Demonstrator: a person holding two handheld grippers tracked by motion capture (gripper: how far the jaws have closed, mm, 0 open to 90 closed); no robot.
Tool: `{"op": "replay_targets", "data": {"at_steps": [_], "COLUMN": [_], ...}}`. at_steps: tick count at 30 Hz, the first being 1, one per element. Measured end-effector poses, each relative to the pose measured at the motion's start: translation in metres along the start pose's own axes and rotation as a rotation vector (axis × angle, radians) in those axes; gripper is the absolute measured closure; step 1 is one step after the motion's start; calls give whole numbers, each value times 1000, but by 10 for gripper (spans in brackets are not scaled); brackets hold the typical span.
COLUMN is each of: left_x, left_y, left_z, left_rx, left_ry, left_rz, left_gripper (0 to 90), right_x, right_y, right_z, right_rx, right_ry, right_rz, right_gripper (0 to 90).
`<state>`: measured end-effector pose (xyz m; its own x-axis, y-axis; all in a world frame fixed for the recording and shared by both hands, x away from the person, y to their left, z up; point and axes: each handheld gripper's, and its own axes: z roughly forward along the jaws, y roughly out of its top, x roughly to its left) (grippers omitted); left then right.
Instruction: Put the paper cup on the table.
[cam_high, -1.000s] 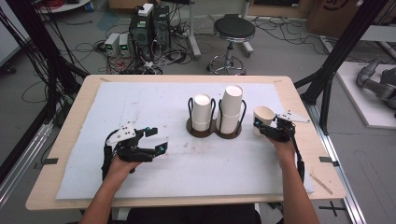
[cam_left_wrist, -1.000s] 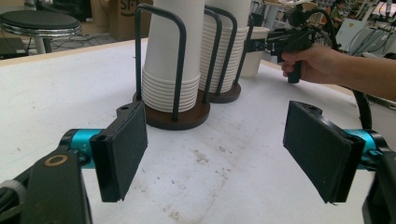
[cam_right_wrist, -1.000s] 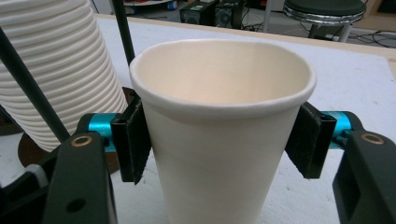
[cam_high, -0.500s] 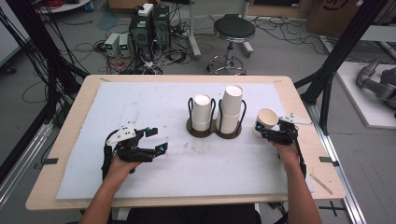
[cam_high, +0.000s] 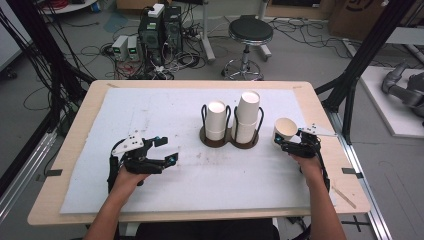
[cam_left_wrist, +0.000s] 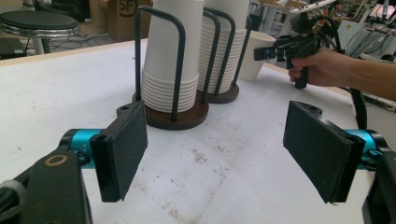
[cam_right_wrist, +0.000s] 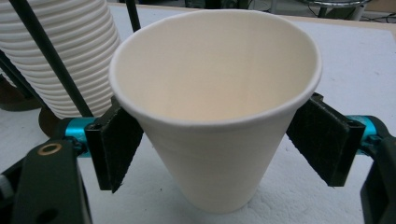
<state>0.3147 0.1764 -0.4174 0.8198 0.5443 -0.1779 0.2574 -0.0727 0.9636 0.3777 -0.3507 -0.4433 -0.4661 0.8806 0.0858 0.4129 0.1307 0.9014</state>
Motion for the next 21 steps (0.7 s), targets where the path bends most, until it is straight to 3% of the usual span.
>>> {"op": "replay_targets", "data": {"at_steps": [11,17,21], "left_x": [1,2,2], "left_y": [1,1,1], "left_z": [-1,-1,0], "left_rx": [-9,-18,-21], "left_ry": [4,12,18], "left_rz": [-1,-3,-6], "left_gripper": [220,220,220], "right_x": [0,0,4], "right_y": [-6,-8,-9], "right_z": [-18,-36,-47], "right_rx": [43,6,0], "right_ry": [-1,27,32], "right_rz": [-20,13,-9], "right_gripper": [207,207,207]}}
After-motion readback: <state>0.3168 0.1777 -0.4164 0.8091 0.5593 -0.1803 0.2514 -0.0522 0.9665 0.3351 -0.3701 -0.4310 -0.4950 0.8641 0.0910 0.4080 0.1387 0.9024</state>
